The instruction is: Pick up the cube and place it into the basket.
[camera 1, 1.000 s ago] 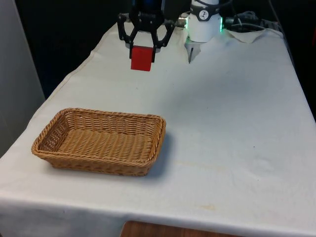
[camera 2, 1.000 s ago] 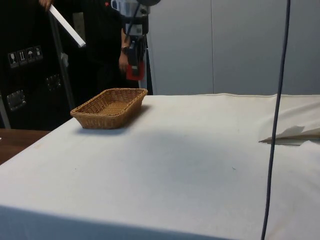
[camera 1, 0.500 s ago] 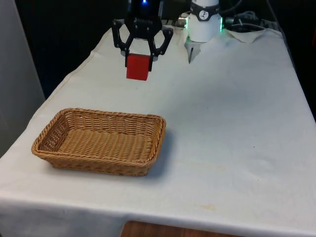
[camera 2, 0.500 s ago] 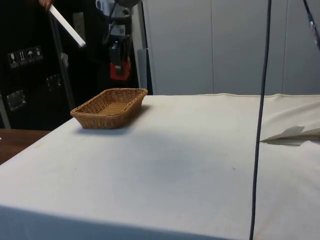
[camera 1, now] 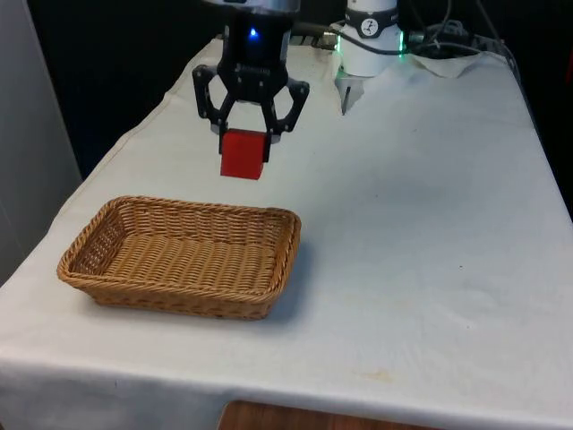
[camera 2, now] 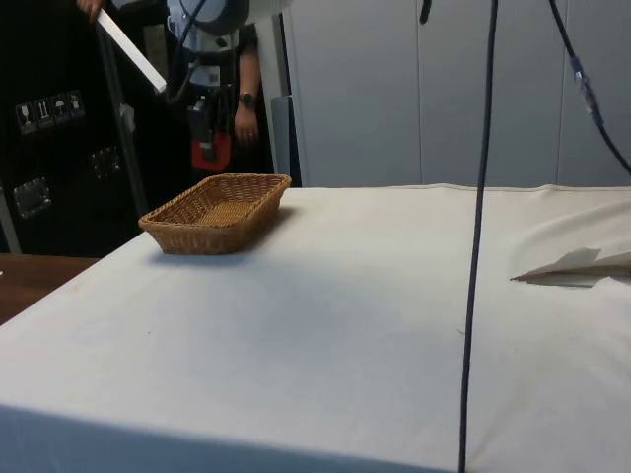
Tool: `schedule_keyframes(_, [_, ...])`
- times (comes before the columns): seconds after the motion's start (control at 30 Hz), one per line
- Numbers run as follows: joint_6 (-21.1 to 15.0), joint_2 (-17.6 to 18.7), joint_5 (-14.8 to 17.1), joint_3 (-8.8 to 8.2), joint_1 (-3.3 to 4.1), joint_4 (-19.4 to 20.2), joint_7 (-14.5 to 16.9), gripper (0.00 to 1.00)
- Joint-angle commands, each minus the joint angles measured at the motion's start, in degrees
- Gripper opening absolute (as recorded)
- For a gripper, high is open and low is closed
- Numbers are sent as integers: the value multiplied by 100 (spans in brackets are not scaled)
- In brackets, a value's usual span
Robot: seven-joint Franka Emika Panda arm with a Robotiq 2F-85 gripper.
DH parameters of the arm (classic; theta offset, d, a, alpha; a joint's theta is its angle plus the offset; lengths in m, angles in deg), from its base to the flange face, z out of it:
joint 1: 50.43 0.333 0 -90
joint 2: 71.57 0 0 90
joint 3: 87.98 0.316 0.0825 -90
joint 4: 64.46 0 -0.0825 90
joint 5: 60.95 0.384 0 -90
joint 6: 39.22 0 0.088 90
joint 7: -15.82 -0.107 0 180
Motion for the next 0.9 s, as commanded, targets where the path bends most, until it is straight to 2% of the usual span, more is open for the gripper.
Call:
schedule_keyframes(0.0, [52, 97, 115, 46, -86, -126, 103, 2])
schedule_keyframes(0.03, [0, 57, 40, -6, -11, -52, 23, 2])
schedule_keyframes(0.07, [57, 149, 138, 34, -97, -178, 120, 2])
schedule_keyframes(0.23, [34, 407, 309, -17, -166, -367, 246, 2])
schedule_keyframes(0.27, [23, 521, 395, -23, -206, -435, 292, 2])
schedule_keyframes(0.3, [17, 579, 447, -29, -218, -470, 321, 2])
schedule_keyframes(0.33, [0, 527, 384, -103, -138, -413, 269, 2])
schedule_keyframes(0.37, [17, 636, 493, -40, -229, -510, 350, 2])
schedule_keyframes(0.4, [17, 693, 544, -46, -246, -556, 378, 2])
schedule_keyframes(0.57, [23, 1060, 814, -115, -309, -859, 510, 2])
schedule_keyframes(0.6, [-6, 1031, 785, -172, -246, -802, 476, 2])
schedule_keyframes(0.63, [23, 1112, 848, -126, -321, -905, 521, 2])
schedule_keyframes(0.87, [11, 1644, 1220, -160, -453, -1346, 659, 2])
